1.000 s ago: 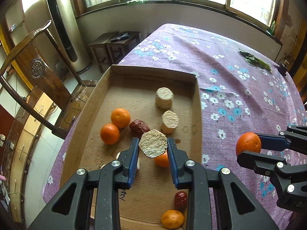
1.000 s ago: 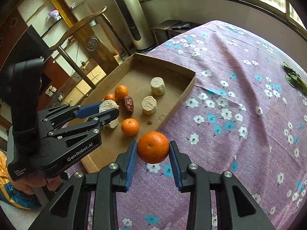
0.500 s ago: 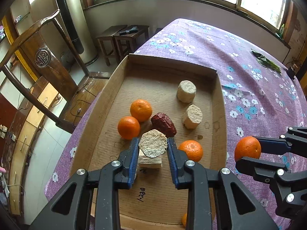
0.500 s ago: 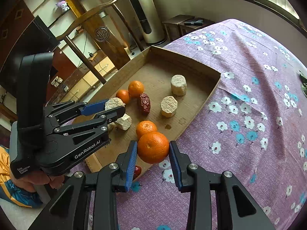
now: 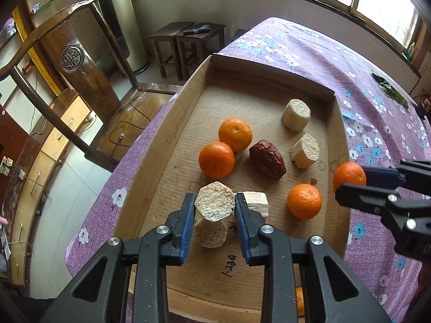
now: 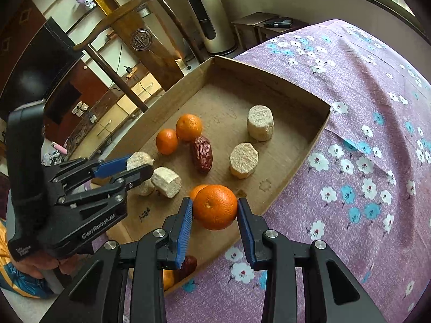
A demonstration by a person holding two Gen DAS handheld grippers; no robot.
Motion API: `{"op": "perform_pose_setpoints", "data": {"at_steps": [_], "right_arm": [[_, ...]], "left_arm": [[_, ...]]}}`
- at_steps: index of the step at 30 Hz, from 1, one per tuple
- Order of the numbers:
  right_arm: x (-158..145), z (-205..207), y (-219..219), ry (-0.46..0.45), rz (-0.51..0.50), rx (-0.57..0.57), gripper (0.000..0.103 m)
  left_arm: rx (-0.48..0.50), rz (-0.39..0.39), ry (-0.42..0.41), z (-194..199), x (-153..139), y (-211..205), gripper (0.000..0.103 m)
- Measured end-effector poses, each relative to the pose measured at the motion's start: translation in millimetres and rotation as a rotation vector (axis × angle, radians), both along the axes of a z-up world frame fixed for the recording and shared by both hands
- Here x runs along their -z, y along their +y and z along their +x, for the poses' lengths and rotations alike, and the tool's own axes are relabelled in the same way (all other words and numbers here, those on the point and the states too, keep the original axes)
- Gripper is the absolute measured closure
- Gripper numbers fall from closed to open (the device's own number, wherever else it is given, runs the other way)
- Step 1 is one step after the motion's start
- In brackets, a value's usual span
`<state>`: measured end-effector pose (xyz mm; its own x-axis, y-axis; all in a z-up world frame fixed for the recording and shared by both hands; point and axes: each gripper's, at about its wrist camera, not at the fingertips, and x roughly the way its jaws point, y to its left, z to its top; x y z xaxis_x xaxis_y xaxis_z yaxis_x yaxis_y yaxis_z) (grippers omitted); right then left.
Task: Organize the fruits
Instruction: 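Carry the slice into the box with left tool while right tool carries the orange, then open the left tool to drop the slice while right tool drops the orange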
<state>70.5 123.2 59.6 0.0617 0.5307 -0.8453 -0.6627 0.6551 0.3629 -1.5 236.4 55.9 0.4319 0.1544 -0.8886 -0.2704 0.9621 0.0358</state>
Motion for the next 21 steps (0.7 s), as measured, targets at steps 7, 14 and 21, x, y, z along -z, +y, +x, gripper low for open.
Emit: {"op": "perform_pose_setpoints", "data": {"at_steps": [7, 14, 21], "right_arm": [[11, 14, 26, 0.019, -0.001, -0.027, 0.066], [22, 19, 41, 0.023, -0.033, -0.041, 0.066], [25, 23, 46, 0.017, -0.045, -0.031, 0.066]], "left_arm": [[-0.006, 0.004, 0.005, 0, 3, 2, 0.075], [-0.01, 0.006, -0.001, 3, 3, 3, 0.075], [0.0, 0.016, -0.006, 7, 3, 1, 0.075]]}}
